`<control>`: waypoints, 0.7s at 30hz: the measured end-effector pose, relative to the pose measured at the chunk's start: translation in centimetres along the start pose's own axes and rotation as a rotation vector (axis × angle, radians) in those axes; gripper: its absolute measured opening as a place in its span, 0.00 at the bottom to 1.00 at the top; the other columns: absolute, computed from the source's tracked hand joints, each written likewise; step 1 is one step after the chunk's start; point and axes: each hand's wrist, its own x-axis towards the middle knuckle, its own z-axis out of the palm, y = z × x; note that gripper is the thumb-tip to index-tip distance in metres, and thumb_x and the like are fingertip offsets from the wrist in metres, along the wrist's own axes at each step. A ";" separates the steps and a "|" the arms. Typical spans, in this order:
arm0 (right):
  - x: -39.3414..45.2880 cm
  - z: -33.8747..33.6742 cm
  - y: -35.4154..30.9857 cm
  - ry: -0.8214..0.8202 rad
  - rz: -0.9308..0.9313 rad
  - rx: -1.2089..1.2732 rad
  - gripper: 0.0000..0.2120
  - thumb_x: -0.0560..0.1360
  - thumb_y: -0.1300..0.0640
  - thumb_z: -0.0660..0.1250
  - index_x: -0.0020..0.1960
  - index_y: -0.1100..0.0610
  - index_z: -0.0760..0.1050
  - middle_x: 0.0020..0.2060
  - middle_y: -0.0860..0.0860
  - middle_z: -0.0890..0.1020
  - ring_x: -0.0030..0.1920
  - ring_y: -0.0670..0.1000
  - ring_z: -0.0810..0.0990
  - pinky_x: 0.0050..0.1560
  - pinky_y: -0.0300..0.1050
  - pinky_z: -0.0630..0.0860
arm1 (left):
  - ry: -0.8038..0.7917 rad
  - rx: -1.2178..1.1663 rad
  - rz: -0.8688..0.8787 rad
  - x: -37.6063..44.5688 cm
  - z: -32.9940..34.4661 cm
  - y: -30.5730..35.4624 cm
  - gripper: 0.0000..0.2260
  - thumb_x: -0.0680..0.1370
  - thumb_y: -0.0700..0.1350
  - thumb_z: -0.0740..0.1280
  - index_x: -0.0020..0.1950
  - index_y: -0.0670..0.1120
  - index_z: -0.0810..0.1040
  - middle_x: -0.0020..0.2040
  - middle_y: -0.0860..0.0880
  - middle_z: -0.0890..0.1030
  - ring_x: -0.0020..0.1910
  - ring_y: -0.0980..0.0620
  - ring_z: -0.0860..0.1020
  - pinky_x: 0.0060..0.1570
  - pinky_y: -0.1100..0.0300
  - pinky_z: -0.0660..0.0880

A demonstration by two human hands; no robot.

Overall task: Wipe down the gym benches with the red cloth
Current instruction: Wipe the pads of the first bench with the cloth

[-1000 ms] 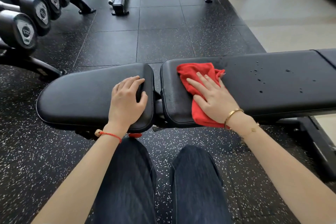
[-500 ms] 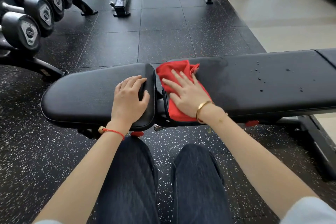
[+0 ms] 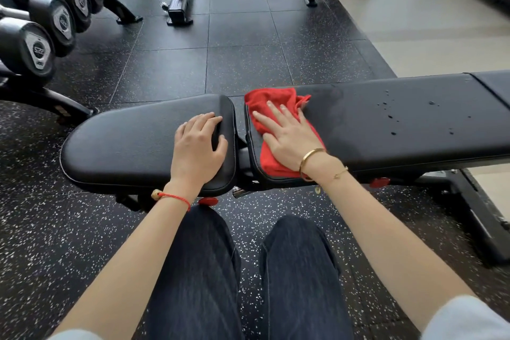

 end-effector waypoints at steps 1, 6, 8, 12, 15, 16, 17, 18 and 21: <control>-0.7 0.2 -0.9 0.014 -0.032 -0.013 0.26 0.80 0.49 0.51 0.77 0.42 0.51 0.78 0.50 0.49 0.78 0.55 0.48 0.76 0.57 0.39 | 0.001 0.000 0.000 0.0 0.0 0.0 0.17 0.78 0.47 0.64 0.67 0.47 0.76 0.68 0.49 0.76 0.70 0.48 0.70 0.72 0.49 0.62; -3.9 0.7 -1.8 0.080 -0.082 0.000 0.25 0.80 0.49 0.53 0.76 0.42 0.55 0.78 0.48 0.53 0.78 0.52 0.50 0.76 0.54 0.41 | -0.008 -0.017 -0.001 -0.1 0.1 -0.1 0.18 0.78 0.47 0.64 0.68 0.47 0.75 0.69 0.48 0.75 0.71 0.48 0.70 0.73 0.49 0.61; -4.4 0.4 -0.4 0.106 -0.039 0.033 0.25 0.79 0.50 0.54 0.76 0.42 0.57 0.77 0.48 0.55 0.77 0.52 0.53 0.76 0.54 0.44 | -0.013 -0.021 0.003 -0.1 0.0 -0.2 0.18 0.79 0.47 0.64 0.68 0.47 0.75 0.70 0.48 0.75 0.71 0.48 0.69 0.73 0.49 0.61; -2.2 -0.4 4.7 0.092 0.238 0.049 0.25 0.80 0.50 0.54 0.76 0.43 0.55 0.78 0.49 0.54 0.77 0.52 0.52 0.76 0.55 0.43 | -0.037 -0.016 0.005 -0.1 -0.1 -0.2 0.18 0.79 0.47 0.63 0.69 0.46 0.74 0.71 0.48 0.74 0.72 0.48 0.68 0.74 0.48 0.60; 1.3 -1.2 6.5 0.032 0.358 0.051 0.25 0.81 0.50 0.51 0.77 0.44 0.53 0.78 0.51 0.50 0.78 0.54 0.49 0.75 0.58 0.40 | -0.058 0.006 0.012 0.0 0.0 0.1 0.19 0.79 0.47 0.62 0.70 0.44 0.74 0.71 0.46 0.73 0.72 0.46 0.68 0.74 0.47 0.60; 2.1 -1.2 6.5 0.026 0.360 0.045 0.25 0.81 0.50 0.51 0.77 0.45 0.53 0.78 0.52 0.49 0.78 0.54 0.49 0.75 0.59 0.39 | -0.067 0.015 0.013 0.0 -0.1 0.1 0.19 0.80 0.46 0.62 0.70 0.44 0.73 0.71 0.46 0.73 0.72 0.46 0.68 0.74 0.47 0.60; 2.6 -1.1 6.2 0.024 0.353 0.041 0.25 0.81 0.51 0.51 0.77 0.45 0.52 0.78 0.52 0.49 0.78 0.55 0.48 0.75 0.59 0.39 | -0.078 0.021 0.012 0.1 -0.1 0.1 0.19 0.80 0.46 0.61 0.70 0.43 0.73 0.71 0.46 0.73 0.73 0.46 0.67 0.74 0.47 0.59; 2.6 -1.1 5.8 0.019 0.340 0.041 0.25 0.81 0.51 0.51 0.77 0.44 0.52 0.78 0.52 0.49 0.78 0.55 0.48 0.75 0.58 0.39 | -0.094 0.021 0.007 0.1 -0.1 0.1 0.19 0.80 0.46 0.61 0.71 0.43 0.72 0.72 0.45 0.72 0.74 0.46 0.66 0.75 0.47 0.58; 0.2 -0.8 4.7 0.010 0.246 0.045 0.25 0.81 0.51 0.52 0.77 0.43 0.51 0.78 0.51 0.48 0.78 0.54 0.48 0.76 0.56 0.39 | -0.139 -0.014 -0.004 0.2 -0.1 0.9 0.19 0.82 0.47 0.59 0.72 0.44 0.71 0.74 0.46 0.69 0.76 0.47 0.62 0.76 0.43 0.54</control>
